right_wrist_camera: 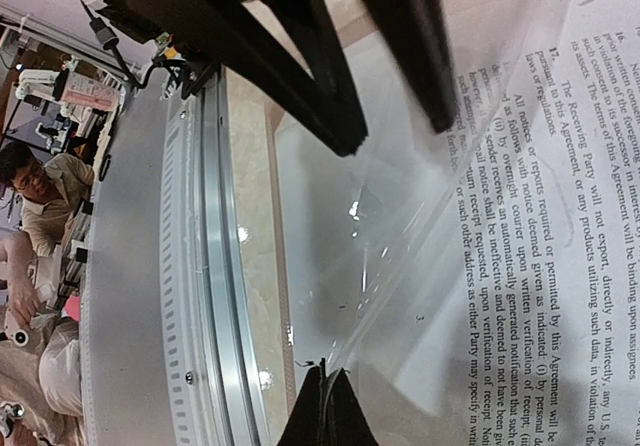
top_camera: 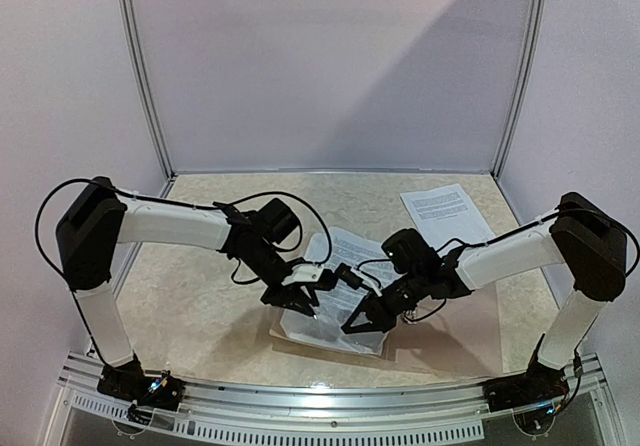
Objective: Put the files into the folder
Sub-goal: Insert the folder to form pockets on the folder.
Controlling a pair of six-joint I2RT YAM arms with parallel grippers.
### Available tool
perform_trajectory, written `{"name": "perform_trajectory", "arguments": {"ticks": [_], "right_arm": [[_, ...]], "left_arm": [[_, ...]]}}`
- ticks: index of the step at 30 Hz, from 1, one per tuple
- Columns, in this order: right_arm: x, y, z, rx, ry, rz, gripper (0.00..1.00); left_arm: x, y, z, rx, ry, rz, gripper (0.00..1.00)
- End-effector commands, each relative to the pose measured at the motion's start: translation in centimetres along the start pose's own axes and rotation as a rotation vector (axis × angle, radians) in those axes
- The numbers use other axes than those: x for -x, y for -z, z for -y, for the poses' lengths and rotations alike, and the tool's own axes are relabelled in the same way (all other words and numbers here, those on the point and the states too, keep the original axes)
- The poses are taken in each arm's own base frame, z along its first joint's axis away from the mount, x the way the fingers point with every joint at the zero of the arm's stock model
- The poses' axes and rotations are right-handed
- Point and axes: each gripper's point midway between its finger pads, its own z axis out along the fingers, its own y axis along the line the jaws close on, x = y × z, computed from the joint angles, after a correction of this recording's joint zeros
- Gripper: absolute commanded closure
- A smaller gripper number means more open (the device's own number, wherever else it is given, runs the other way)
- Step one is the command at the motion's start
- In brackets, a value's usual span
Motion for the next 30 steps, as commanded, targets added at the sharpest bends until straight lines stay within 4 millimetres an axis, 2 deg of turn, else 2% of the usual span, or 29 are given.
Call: {"name": "perform_trajectory", "arguments": {"ticks": [1, 4, 7, 10, 14, 17, 19, 27, 30], "right_arm": [[0.3, 0.0, -1.2, 0.086, 0.030, 0.017, 1.00], [0.2, -0.2, -1.1, 0.092, 0.017, 0.008, 1.00], [0.4, -0.2, -1.0, 0.087, 0.020, 0.010, 1.00], [0.6, -0.1, -0.9, 0.075, 0.024, 0.017, 1.00], [1.2, -0.1, -0.7, 0.060, 0.028, 0.026, 1.00], [1.2, -0.1, -0.7, 0.057, 0.029, 0.025, 1.00], [1.3, -0.1, -0.6, 0.050, 0.032, 0.028, 1.00], [1.6, 0.0, 0.0, 0.032, 0.019, 0.041, 1.00], [1.5, -0.2, 0.3, 0.027, 0.004, 0.038, 1.00]], "left_arm": [[2.5, 4.0, -2.6, 0.133, -0.062, 0.087, 0.58], [2.3, 4.4, -4.4, 0.130, -0.027, 0.103, 0.46], [1.6, 3.5, -4.3, 0.080, -0.033, 0.086, 0.37], [0.6, 2.3, -4.2, 0.017, 0.004, 0.058, 0.32], [-0.6, 0.7, -2.3, -0.123, 0.062, 0.052, 0.30], [-0.4, 0.3, -0.8, -0.172, 0.052, 0.075, 0.31], [-0.3, 0.1, -0.7, -0.163, 0.059, 0.074, 0.35], [0.2, -0.2, -0.7, -0.121, 0.051, 0.066, 0.63], [0.7, -0.2, -0.8, -0.121, 0.051, 0.081, 0.67]]}}
